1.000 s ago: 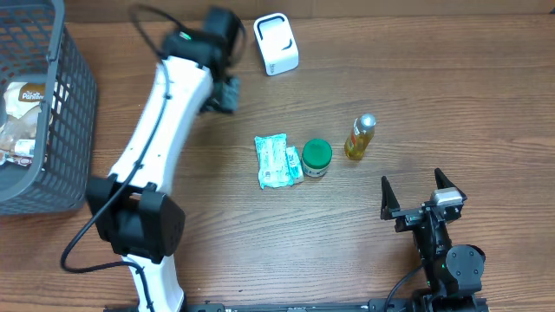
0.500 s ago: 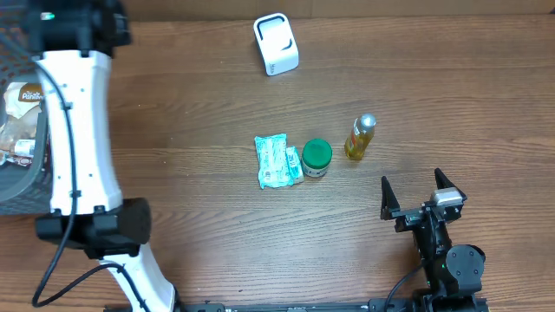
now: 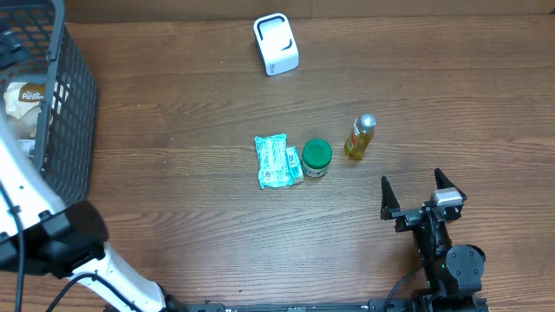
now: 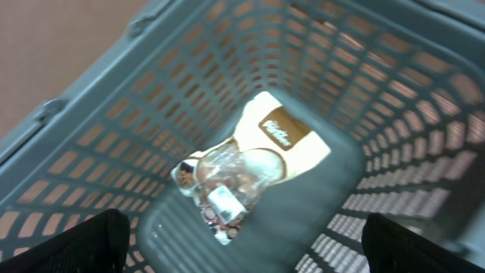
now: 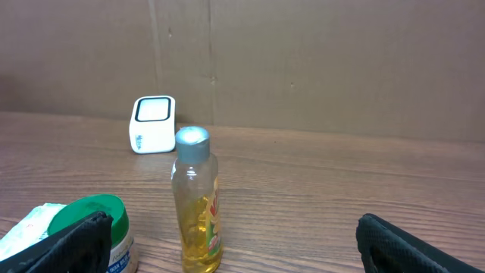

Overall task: Scan the item barcode
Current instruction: 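Lift the left gripper and move it back over the basket, then grasp the brown-and-clear snack bag in the basket with left gripper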

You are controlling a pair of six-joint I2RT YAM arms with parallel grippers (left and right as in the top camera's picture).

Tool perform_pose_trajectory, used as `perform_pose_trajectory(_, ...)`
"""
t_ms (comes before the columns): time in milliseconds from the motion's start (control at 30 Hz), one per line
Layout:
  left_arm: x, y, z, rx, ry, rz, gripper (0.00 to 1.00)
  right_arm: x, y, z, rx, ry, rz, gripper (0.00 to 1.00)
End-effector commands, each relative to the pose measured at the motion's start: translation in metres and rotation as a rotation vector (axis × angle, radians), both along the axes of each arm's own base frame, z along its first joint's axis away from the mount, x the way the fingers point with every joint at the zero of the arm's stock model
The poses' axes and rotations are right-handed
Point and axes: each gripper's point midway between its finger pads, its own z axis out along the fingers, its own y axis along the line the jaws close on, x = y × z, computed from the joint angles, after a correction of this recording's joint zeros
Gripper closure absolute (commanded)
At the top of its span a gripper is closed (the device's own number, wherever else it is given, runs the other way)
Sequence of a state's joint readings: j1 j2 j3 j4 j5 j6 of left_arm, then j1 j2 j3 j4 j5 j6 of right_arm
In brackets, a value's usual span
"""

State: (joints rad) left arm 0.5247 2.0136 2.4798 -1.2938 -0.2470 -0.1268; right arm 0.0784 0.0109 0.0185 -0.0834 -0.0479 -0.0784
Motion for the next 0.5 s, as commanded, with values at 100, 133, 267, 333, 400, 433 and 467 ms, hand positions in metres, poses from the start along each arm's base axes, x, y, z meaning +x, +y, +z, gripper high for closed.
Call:
perform_pose_trajectory(100, -0.022, 0.029, -0.018, -0.116, -0.012, 0.024, 0.0, 0.0, -0.001, -0.003, -0.001, 0.0, -0.002, 0.0)
perform_pose_trajectory(133, -0.025, 0.034, -0.022, -0.122, -0.004, 0.035, 0.0, 0.0, -0.001, -0.003, -0.001, 0.0, -0.002, 0.0)
perform_pose_trajectory(267, -0.024, 0.049, -0.048, -0.153, 0.047, 0.019, 0.0, 0.0, -0.001, -0.003, -0.001, 0.0, -0.002, 0.0)
perform_pose_trajectory(333, -0.019, 0.051, -0.069, -0.184, 0.086, -0.015, 0.0, 0.0, -0.001, -0.003, -0.001, 0.0, -0.002, 0.0)
perform_pose_trajectory(400, -0.015, 0.054, -0.088, -0.206, 0.125, -0.025, 0.0, 0.0, -0.001, -0.003, -0.001, 0.0, -0.002, 0.0)
perform_pose_trajectory(433, -0.013, 0.054, -0.098, -0.219, 0.149, -0.033, 0.0, 0.0, -0.001, -0.003, -0.001, 0.0, -0.002, 0.0)
perform_pose_trajectory(467, -0.011, 0.055, -0.109, -0.229, 0.174, -0.046, 0.0, 0.0, -0.001, -0.003, -0.001, 0.0, -0.002, 0.0)
